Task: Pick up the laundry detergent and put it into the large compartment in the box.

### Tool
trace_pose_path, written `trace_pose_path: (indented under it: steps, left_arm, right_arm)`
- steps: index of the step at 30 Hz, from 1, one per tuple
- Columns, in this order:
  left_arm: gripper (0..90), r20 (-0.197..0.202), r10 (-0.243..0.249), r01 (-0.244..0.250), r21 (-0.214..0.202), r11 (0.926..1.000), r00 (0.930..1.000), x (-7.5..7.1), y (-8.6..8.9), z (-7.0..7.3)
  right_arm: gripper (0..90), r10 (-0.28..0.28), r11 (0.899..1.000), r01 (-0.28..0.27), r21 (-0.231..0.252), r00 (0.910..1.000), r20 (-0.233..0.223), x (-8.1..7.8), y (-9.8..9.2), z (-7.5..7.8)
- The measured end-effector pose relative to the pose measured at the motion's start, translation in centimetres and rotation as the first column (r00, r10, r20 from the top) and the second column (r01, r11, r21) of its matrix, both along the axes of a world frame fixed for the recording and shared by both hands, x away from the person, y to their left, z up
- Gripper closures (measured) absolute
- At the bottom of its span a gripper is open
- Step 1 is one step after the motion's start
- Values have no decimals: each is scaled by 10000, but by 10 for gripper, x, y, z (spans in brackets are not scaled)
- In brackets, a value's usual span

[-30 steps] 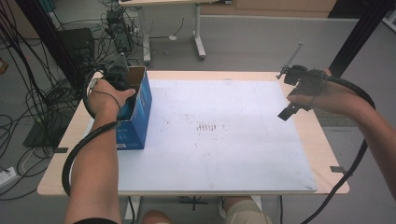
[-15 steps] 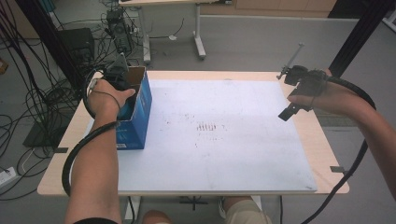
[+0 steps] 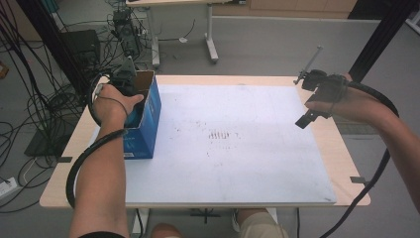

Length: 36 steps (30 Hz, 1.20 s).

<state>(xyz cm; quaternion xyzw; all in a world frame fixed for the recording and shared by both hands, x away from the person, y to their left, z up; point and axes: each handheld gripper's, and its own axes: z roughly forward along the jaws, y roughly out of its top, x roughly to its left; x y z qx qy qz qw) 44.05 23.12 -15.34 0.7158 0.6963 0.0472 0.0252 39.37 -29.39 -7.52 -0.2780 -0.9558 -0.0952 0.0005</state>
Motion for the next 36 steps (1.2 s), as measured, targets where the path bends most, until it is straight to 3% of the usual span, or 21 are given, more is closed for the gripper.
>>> trace_pose_path:
  steps: [36]
  left_arm:
    - [375, 18, 6, -6, 12, 10000, 10000, 1, -1, 0]
  right_arm:
    - [101, 57, 10000, -57, -9, 10000, 20, 1, 2, 0]
